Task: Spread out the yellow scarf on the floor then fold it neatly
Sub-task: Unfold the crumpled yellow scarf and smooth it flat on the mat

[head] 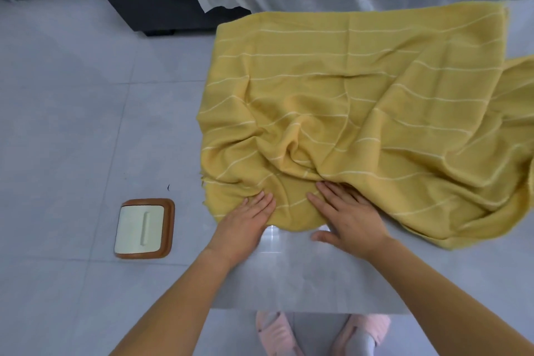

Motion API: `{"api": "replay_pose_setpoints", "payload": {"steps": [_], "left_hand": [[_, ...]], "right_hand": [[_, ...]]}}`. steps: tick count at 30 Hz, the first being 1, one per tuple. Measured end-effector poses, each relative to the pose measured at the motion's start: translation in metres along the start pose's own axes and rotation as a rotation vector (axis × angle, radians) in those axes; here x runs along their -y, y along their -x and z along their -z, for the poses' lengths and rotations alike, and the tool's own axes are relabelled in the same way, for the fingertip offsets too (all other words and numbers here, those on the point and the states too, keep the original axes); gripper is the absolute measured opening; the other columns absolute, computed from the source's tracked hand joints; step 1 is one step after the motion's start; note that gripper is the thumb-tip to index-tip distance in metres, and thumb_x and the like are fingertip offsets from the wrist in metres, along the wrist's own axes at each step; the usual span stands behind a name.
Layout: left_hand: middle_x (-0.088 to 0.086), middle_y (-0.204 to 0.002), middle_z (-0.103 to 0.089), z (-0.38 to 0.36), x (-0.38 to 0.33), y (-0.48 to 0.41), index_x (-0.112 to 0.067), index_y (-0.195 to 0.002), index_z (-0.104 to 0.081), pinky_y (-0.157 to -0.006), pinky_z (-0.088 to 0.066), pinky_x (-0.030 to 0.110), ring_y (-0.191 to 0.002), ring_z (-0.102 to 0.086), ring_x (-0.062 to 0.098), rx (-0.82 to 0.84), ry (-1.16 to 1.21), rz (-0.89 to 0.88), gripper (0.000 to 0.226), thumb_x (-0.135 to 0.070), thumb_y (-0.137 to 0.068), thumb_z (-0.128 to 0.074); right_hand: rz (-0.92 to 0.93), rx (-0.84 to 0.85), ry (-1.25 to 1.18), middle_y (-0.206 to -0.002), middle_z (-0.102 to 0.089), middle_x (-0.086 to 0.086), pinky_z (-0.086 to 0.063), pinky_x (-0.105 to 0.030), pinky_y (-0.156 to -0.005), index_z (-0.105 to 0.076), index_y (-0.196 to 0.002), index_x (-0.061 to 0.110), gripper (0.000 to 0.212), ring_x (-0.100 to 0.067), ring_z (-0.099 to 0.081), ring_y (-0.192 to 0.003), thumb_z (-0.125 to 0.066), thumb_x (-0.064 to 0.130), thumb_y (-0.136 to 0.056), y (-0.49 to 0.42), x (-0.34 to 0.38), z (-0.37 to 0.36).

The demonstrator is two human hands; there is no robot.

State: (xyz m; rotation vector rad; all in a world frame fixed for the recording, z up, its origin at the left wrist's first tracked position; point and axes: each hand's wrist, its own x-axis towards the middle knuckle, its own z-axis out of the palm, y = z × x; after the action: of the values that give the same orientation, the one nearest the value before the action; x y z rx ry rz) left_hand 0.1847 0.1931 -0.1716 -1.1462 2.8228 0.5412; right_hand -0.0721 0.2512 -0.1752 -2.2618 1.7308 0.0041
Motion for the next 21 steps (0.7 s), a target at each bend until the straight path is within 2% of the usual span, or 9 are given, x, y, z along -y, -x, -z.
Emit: {"api": "replay_pose_setpoints", "payload": {"steps": [1, 3, 5, 7, 9, 11, 13, 15, 21], "left_hand": [[0.008, -0.129, -0.058, 0.002, 0.001, 0.002, -0.008, -0.124, -0.059, -0.09, -0.05, 0.045, -0.118, -0.055, 0.024, -0.022, 0.086, 0.006, 0.049, -0.029, -0.088, -0.035], [0.008, -0.127, -0.059, 0.01, 0.0, 0.011, -0.006, -0.125, -0.058, -0.098, -0.044, 0.03, -0.119, -0.053, 0.022, -0.071, 0.281, 0.053, 0.052, -0.04, -0.095, -0.032], [0.007, -0.127, -0.059, 0.02, -0.001, 0.019, -0.007, -0.127, -0.057, -0.103, -0.028, 0.01, -0.12, -0.049, 0.015, -0.119, 0.372, 0.059, 0.063, -0.052, -0.097, -0.025], [0.005, -0.124, -0.062, 0.029, -0.002, 0.028, -0.009, -0.126, -0.058, -0.1, -0.025, 0.003, -0.116, -0.05, 0.01, -0.156, 0.399, 0.044, 0.065, -0.055, -0.096, -0.025], [0.001, -0.115, -0.067, 0.037, -0.001, 0.033, -0.015, -0.124, -0.059, -0.091, -0.033, 0.003, -0.105, -0.055, 0.007, -0.179, 0.429, 0.044, 0.059, -0.055, -0.095, -0.027], [-0.006, -0.102, -0.071, 0.044, 0.001, 0.037, -0.025, -0.119, -0.059, -0.079, -0.041, 0.007, -0.091, -0.06, 0.005, -0.2, 0.462, 0.052, 0.049, -0.056, -0.094, -0.03], [-0.009, -0.094, -0.072, 0.051, 0.005, 0.04, -0.025, -0.113, -0.064, -0.074, -0.046, 0.016, -0.085, -0.063, 0.005, -0.239, 0.491, 0.072, 0.052, -0.06, -0.092, -0.032], [-0.01, -0.088, -0.072, 0.056, 0.011, 0.042, -0.021, -0.108, -0.069, -0.072, -0.047, 0.02, -0.081, -0.064, 0.007, -0.263, 0.502, 0.095, 0.06, -0.065, -0.088, -0.034], [-0.014, -0.083, -0.071, 0.067, 0.021, 0.045, -0.022, -0.097, -0.075, -0.069, -0.04, 0.004, -0.076, -0.058, -0.004, -0.265, 0.503, 0.157, 0.073, -0.079, -0.076, -0.034]], "right_hand": [[0.0, -0.038, 0.004, -0.139, -0.05, -0.007, -0.028, -0.037, -0.101, -0.053, -0.132, 0.023, 0.067, -0.022, -0.049, -0.126, -0.04, 0.064, -0.081, -0.002, 0.002, 0.0], [-0.006, -0.122, 0.003, -0.132, -0.057, -0.009, -0.03, -0.037, -0.098, -0.058, -0.126, 0.019, 0.058, -0.025, -0.056, -0.118, -0.041, 0.055, -0.084, -0.004, 0.005, -0.001], [-0.007, -0.147, 0.015, -0.131, -0.057, -0.009, -0.035, -0.038, -0.096, -0.057, -0.128, 0.018, 0.063, -0.025, -0.057, -0.117, -0.041, 0.058, -0.081, -0.004, 0.01, -0.002], [0.009, -0.149, 0.031, -0.132, -0.056, -0.008, -0.04, -0.038, -0.093, -0.054, -0.13, 0.019, 0.071, -0.024, -0.055, -0.118, -0.042, 0.065, -0.077, -0.003, 0.018, -0.003], [0.004, -0.195, 0.023, -0.128, -0.059, -0.007, -0.04, -0.039, -0.089, -0.057, -0.126, 0.02, 0.067, -0.025, -0.057, -0.111, -0.049, 0.062, -0.074, -0.004, 0.026, -0.003], [-0.019, -0.286, 0.001, -0.117, -0.063, -0.006, -0.038, -0.039, -0.084, -0.063, -0.116, 0.019, 0.051, -0.028, -0.061, -0.099, -0.059, 0.045, -0.072, -0.008, 0.03, -0.003], [-0.055, -0.367, -0.034, -0.109, -0.065, -0.006, -0.037, -0.038, -0.079, -0.067, -0.104, 0.017, 0.039, -0.03, -0.062, -0.089, -0.065, 0.03, -0.068, -0.009, 0.031, -0.003], [-0.082, -0.413, -0.056, -0.105, -0.066, -0.006, -0.038, -0.038, -0.077, -0.07, -0.097, 0.017, 0.031, -0.03, -0.062, -0.086, -0.065, 0.028, -0.069, -0.005, 0.027, 0.0], [-0.094, -0.459, -0.243, -0.096, -0.072, -0.004, -0.049, -0.03, -0.071, -0.076, -0.087, 0.014, 0.031, -0.025, -0.067, -0.083, -0.051, 0.029, -0.076, 0.007, 0.017, 0.024]]}}
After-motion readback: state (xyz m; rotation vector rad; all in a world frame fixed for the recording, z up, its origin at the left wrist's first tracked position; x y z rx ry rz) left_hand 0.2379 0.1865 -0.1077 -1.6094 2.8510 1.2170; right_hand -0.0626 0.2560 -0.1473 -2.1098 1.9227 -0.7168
